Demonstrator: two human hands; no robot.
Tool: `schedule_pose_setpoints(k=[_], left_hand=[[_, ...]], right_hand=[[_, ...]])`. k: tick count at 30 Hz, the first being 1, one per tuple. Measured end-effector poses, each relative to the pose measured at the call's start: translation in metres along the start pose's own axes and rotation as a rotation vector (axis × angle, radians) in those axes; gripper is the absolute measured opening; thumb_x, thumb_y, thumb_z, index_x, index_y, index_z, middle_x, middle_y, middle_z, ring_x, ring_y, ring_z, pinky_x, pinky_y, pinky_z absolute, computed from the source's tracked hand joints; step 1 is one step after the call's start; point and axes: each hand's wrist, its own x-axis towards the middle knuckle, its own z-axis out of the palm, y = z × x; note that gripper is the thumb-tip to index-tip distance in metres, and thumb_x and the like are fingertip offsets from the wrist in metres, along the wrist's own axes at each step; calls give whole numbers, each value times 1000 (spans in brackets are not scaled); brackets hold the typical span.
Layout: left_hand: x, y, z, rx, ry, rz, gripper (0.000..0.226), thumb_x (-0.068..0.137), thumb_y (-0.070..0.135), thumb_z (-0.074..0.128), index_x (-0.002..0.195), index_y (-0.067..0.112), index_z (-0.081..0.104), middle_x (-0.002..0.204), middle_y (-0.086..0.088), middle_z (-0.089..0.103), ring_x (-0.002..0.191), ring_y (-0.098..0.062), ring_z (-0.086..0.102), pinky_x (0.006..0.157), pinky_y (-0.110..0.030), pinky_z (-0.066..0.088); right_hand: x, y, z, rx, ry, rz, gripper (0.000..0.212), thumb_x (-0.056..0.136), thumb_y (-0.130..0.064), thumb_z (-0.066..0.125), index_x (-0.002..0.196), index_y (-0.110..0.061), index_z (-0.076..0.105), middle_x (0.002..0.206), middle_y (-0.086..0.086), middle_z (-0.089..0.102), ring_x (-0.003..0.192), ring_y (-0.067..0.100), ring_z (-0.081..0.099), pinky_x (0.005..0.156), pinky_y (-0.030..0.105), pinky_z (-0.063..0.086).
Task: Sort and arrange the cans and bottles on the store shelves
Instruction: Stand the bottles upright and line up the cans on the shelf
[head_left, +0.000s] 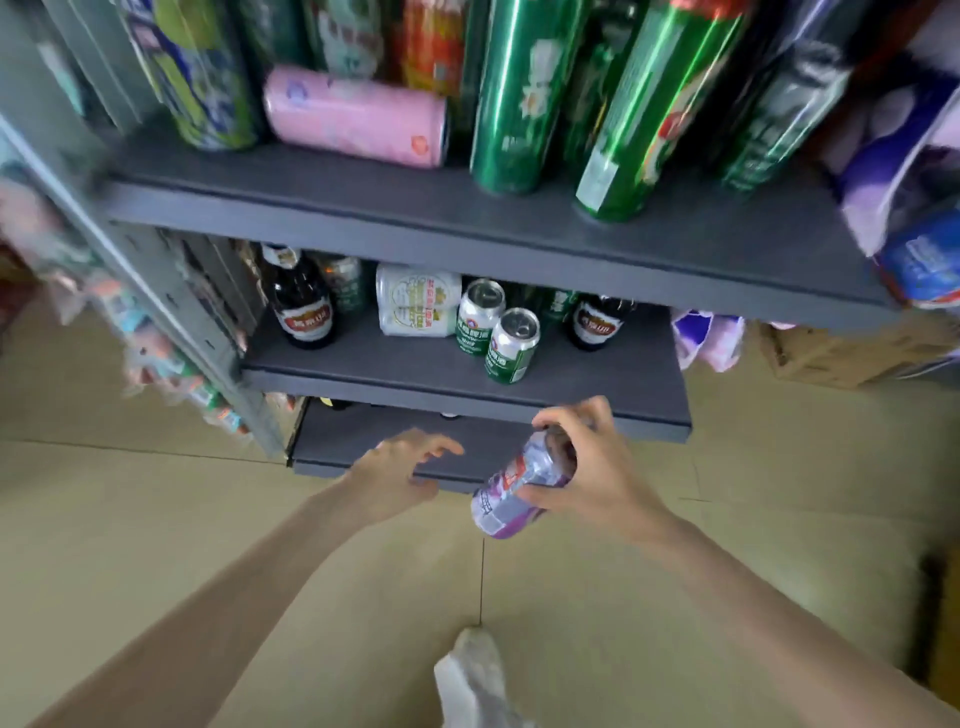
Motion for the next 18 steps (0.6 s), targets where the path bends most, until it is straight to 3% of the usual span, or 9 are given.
schedule_pose_setpoints(k=[4, 8, 11, 13, 15, 18], left_hand=[[-54, 112, -87, 72, 25, 101, 41, 82, 0, 58, 120, 16, 57, 109, -1, 59, 94, -14, 57, 86, -22, 44], [-94, 239, -187, 179, 263, 247, 36, 86, -1, 53, 120, 10, 57, 109, -1, 60, 91, -18, 58, 78, -18, 41], [-112, 333, -247, 227, 522, 410, 34, 85, -2, 52, 115, 11, 59, 101, -2, 63, 83, -17, 57, 79, -27, 46], [-122, 387, -268, 184, 665, 499, 30, 85, -4, 50, 111, 9, 59, 96, -1, 61, 80, -21, 59, 78, -32, 48], [-125, 430, -280, 162, 794, 592, 27, 85, -3, 49, 109, 6, 58, 94, 0, 60, 81, -20, 59, 79, -31, 47], [-115, 478, -295, 227, 938, 710, 28, 84, -3, 51, 110, 6, 57, 101, -1, 56, 89, -17, 54, 78, -20, 39]], right_hand=[[-49, -106, -141, 22, 65, -126, 72, 58, -28, 87, 117, -38, 47, 112, -2, 44, 97, -3, 48, 85, -1, 33], [-85, -197, -278, 144, 175, -155, 67, 58, -34, 86, 111, -45, 46, 110, -18, 54, 106, 0, 52, 91, 17, 41], [-106, -243, -364, 272, 352, -264, 68, 48, -45, 87, 102, -50, 46, 114, -14, 55, 107, 4, 52, 89, 22, 43], [-118, -267, -410, 369, 496, -366, 71, 42, -44, 90, 100, -45, 49, 110, -8, 59, 100, 7, 56, 88, 27, 46], [-123, -283, -453, 455, 624, -442, 67, 50, -33, 90, 103, -38, 50, 106, -3, 61, 93, 11, 60, 83, 29, 50], [-121, -293, -506, 545, 788, -524, 55, 65, -18, 84, 107, -24, 48, 92, -4, 60, 68, -1, 58, 66, 20, 50]])
